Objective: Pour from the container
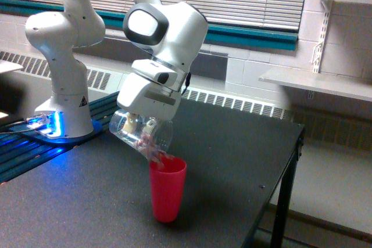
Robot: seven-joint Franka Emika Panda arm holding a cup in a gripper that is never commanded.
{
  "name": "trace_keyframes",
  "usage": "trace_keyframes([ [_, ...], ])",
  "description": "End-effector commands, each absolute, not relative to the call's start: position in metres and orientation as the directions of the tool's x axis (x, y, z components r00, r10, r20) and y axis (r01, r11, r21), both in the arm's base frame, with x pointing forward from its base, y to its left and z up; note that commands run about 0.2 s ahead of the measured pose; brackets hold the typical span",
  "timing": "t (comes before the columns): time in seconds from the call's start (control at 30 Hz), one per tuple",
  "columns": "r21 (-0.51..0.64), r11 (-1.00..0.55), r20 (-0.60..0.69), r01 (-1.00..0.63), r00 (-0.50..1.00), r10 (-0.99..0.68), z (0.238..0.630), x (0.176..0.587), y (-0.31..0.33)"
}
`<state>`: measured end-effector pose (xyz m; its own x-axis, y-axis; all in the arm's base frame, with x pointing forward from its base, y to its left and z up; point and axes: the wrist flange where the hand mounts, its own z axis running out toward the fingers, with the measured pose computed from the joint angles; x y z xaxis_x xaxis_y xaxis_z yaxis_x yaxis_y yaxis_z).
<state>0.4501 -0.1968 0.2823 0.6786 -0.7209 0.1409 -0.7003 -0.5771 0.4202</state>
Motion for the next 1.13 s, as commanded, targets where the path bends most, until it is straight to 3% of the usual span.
trace_keyframes([
  [0.03, 0.423, -0.588, 0.136, -0.689, 0.690, -0.711, 0.285, 0.454, -0.194],
  [1.13, 0.388, -0.561, 0.253, -0.731, 0.670, -0.697, 0.310, 0.469, -0.185],
])
